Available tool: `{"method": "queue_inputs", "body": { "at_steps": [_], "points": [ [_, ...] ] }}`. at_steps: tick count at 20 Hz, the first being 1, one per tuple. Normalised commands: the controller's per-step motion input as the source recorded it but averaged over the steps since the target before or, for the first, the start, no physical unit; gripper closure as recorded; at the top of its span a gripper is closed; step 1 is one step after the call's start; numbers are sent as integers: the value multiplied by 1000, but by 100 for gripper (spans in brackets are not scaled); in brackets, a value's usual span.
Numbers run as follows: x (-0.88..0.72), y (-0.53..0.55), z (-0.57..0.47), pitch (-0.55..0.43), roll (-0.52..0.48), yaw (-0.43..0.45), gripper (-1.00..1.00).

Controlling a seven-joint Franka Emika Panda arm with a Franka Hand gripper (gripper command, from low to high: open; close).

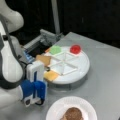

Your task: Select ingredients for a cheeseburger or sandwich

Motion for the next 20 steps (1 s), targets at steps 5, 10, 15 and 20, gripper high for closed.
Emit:
{"method": "queue_inputs", "body": {
  "at_steps": [5,10,15,20],
  "points": [
    [64,70,18,-8,59,-87,-100],
    [44,73,7,0,43,-91,-100],
    [19,71,-2,2,33,-93,-100],
    [-25,69,-15,-5,24,-94,-100]
  ]
}}
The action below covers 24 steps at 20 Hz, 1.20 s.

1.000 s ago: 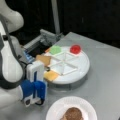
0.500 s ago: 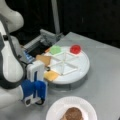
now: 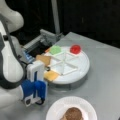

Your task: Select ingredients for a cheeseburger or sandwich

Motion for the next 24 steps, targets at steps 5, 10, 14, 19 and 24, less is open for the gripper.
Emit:
{"method": "queue_inputs", "body": {
  "at_steps": [5,10,14,19,24],
  "points": [
    [-70,75,-19,-12,15,-95,-100],
    [-59,78,-22,-20,-12,-100,100],
    [-25,92,-17,-15,-48,-113,100],
    [7,100,-17,-14,-68,-114,100],
    [5,74,-2,-16,-52,-95,100]
  ]
}}
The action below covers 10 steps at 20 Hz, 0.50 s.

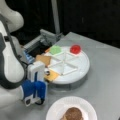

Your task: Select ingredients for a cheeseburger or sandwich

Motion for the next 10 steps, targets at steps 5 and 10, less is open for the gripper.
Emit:
{"method": "queue_inputs", "body": {
  "at_steps": [5,10],
  "points": [
    [-27,66,13,-15,-36,-75,100],
    [-28,58,6,-11,-36,-76,100]
  ]
}}
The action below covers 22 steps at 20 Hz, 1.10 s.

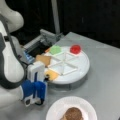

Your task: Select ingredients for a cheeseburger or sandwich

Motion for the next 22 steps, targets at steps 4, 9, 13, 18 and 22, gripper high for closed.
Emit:
{"method": "queue_inputs", "body": {
  "at_steps": [4,9,13,18,22],
  "points": [
    [-18,43,18,4,-25,-75,100],
    [-47,-1,93,35,9,-45,100],
    [-52,-100,199,94,50,-8,100],
    [24,-175,173,126,37,45,100],
    [123,-231,112,163,-2,116,100]
  ]
}}
